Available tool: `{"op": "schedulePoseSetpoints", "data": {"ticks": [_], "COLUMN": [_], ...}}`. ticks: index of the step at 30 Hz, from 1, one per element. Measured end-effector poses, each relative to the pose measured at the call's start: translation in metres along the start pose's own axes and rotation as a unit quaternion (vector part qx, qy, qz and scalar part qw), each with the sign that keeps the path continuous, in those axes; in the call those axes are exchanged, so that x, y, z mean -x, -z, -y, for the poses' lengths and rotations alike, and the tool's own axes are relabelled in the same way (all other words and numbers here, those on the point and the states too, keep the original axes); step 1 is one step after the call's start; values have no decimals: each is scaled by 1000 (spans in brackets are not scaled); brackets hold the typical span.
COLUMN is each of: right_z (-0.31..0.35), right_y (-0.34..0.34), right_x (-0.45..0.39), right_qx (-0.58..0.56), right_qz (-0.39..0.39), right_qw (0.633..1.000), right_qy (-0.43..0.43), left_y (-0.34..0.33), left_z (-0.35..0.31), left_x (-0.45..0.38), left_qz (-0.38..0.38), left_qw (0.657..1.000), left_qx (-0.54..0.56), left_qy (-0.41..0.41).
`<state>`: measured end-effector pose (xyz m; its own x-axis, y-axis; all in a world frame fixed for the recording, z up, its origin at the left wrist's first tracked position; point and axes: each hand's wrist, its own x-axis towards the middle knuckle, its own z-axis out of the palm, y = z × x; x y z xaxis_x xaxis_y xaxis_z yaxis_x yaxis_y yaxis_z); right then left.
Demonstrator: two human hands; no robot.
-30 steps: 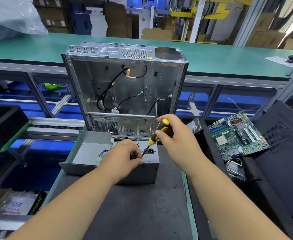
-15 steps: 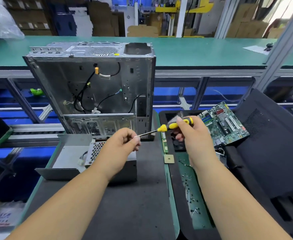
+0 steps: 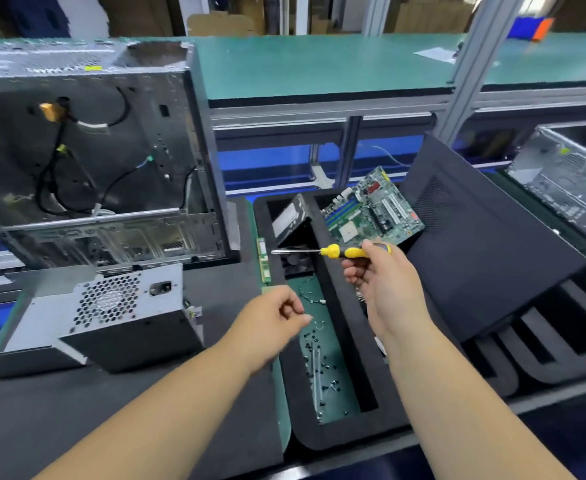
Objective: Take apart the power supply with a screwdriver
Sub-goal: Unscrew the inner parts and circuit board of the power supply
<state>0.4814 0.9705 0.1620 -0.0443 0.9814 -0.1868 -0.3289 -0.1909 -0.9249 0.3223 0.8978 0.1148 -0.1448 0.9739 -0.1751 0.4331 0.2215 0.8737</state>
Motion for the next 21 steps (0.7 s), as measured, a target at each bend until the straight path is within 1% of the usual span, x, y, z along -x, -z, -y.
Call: {"op": "schedulePoseSetpoints", "data": {"ticks": [3,7,11,13,17,21], "right_z": [-3,-7,-12,-15,-20,-22], "right_y": [19,30,29,24,6,-25], "right_x": [-2,-5,-8,-9,-9,-5], "right_qx": [6,16,25,27,25,4], "right_qz": [-4,2,22,38,72,104], "right_qw": [1000,1000,999,998,997,994], "right_qy": [-11,-20,-28,-30,-33,-24], "left_y": [-23,-36,-39,-36,-14,27], "left_z": [9,13,11,11,13,15], "left_x": [-6,-11,-11,-8,2,13], "left_qz": [8,3,9,6,-38,-98], "left_qw": [999,999,999,999,999,994], "left_qx": [-21,-27,32,39,16,-10], "left_qy": [29,37,41,31,-10,-57]}}
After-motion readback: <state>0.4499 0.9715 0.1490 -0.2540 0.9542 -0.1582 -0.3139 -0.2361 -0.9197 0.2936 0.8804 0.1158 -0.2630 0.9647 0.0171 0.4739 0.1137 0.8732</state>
